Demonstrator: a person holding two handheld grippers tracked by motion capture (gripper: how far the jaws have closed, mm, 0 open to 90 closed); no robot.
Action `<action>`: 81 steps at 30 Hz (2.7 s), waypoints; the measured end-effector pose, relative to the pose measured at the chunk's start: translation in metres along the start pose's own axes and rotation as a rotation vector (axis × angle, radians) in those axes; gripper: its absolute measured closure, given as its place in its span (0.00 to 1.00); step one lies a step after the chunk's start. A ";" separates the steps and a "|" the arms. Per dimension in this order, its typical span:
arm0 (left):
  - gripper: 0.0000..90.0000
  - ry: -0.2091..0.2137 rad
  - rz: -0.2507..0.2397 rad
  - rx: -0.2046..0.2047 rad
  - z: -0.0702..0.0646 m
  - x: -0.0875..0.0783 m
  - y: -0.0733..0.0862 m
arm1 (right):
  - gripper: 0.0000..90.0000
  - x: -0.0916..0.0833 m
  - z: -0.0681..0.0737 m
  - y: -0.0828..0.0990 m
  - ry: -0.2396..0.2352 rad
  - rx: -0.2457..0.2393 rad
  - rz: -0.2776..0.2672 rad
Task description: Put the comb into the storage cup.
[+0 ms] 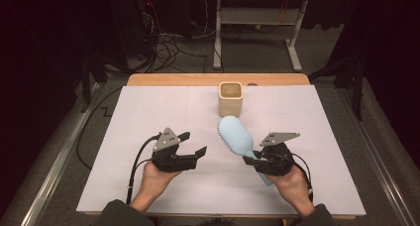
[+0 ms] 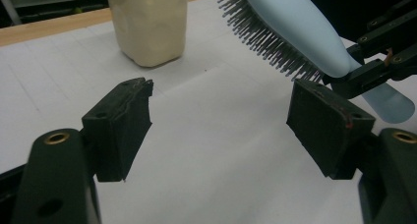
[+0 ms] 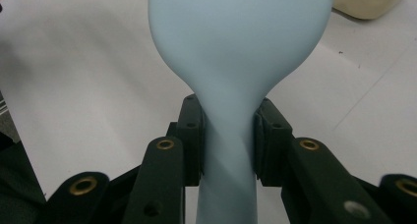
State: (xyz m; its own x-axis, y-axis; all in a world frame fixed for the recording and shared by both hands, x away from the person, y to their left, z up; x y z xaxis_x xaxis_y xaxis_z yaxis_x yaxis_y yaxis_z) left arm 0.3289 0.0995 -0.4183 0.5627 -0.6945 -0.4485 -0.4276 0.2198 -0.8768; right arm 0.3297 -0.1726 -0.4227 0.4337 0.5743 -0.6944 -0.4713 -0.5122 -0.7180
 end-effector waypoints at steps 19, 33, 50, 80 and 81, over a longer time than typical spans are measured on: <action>0.18 0.093 0.095 0.002 -0.020 0.040 -0.011 | 0.78 0.004 0.006 -0.004 -0.041 -0.021 -0.020; 0.17 0.145 0.098 0.006 -0.035 0.055 -0.017 | 0.78 0.005 0.009 -0.005 -0.029 -0.035 -0.026; 0.16 0.182 0.145 -0.088 -0.033 0.067 -0.022 | 0.78 0.013 0.014 -0.010 -0.056 -0.050 -0.035; 0.52 0.222 0.100 -0.077 -0.037 0.038 -0.031 | 0.78 0.025 0.027 -0.023 -0.073 -0.092 -0.039; 0.53 0.229 0.102 -0.082 -0.037 0.035 -0.031 | 0.78 0.025 0.028 -0.023 -0.076 -0.093 -0.041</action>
State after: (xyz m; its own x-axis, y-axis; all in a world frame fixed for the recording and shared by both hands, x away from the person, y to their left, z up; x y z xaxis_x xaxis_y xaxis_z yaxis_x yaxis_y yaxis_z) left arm 0.3361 0.0429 -0.4004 0.3426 -0.8106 -0.4750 -0.5354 0.2469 -0.8077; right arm 0.3299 -0.1285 -0.4217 0.3902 0.6409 -0.6610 -0.3796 -0.5421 -0.7497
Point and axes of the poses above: each handheld gripper's, and its own axes: x roughly forward along the jaws, y roughly out of its underside, z roughly to its left, the point moved 3 cm from there along x, roughly forward along the jaws, and after that the axes turned 3 degrees about -x, right-handed, at the moved point
